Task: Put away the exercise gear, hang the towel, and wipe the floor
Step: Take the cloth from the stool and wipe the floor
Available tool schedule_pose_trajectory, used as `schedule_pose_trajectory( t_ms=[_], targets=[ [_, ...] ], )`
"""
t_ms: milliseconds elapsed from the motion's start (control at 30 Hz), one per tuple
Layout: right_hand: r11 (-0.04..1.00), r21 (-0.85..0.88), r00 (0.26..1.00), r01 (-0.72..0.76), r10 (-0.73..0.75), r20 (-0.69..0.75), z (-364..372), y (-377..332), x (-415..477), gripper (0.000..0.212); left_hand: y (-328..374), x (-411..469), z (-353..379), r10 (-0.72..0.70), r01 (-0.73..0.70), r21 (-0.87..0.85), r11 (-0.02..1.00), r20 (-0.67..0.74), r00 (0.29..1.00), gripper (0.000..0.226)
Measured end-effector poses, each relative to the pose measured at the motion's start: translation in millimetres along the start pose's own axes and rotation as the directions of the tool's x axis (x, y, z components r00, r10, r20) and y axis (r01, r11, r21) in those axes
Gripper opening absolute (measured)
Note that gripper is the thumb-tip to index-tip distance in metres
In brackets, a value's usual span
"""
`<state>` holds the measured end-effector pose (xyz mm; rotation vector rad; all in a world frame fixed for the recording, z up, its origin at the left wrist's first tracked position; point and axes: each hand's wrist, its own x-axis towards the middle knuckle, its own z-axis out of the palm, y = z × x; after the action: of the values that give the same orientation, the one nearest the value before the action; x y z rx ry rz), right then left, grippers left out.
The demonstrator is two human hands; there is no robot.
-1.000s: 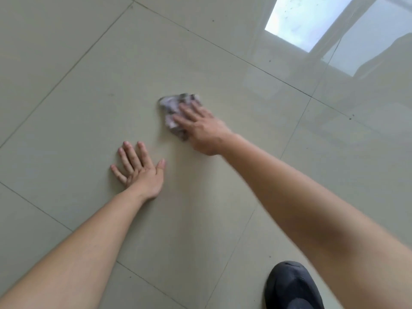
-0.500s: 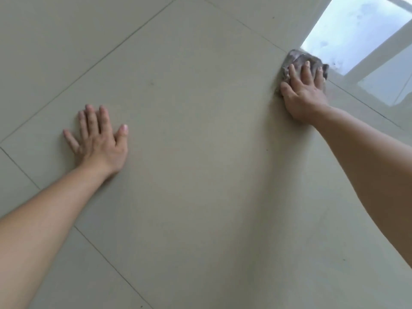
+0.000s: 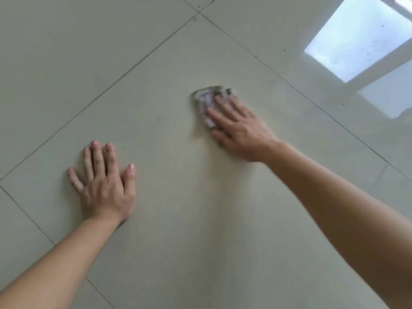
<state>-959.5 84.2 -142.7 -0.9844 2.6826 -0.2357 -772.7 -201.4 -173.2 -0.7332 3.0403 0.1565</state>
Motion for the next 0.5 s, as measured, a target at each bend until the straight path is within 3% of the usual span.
schedule_pose_trajectory(
  t_ms=[100, 200, 267, 367, 500],
  targets=[
    [0.901, 0.009, 0.901, -0.433, 0.432, 0.033, -39.6, 87.9, 5.2, 0.065, 1.1, 1.7, 0.5, 0.006, -0.006, -0.007, 1.0, -0.015, 1.0, 0.074],
    [0.853, 0.04, 0.854, -0.52, 0.518, 0.051, -54.0, 94.9, 38.7, 0.065, -2.2, 6.2, 0.7, 0.001, -0.001, -0.011, 1.0, -0.013, 1.0, 0.074],
    [0.899, 0.049, 0.9, -0.436, 0.435, 0.032, -46.0, 50.6, 70.4, 0.062, -5.0, 7.0, 1.5, -0.001, 0.001, -0.009, 1.0, -0.002, 1.0, 0.074],
    [0.992, -0.01, 0.992, -0.127, 0.128, 0.009, -10.8, -50.7, 97.0, 0.057, -2.3, 3.6, 3.7, -0.003, 0.003, -0.013, 1.0, 0.016, 1.0, 0.074],
    [0.961, -0.091, 0.964, 0.262, -0.256, 0.074, 31.3, -157.8, 65.5, 0.055, -2.1, 2.5, 2.8, -0.008, 0.008, -0.014, 1.0, 0.013, 1.0, 0.072]
  ],
)
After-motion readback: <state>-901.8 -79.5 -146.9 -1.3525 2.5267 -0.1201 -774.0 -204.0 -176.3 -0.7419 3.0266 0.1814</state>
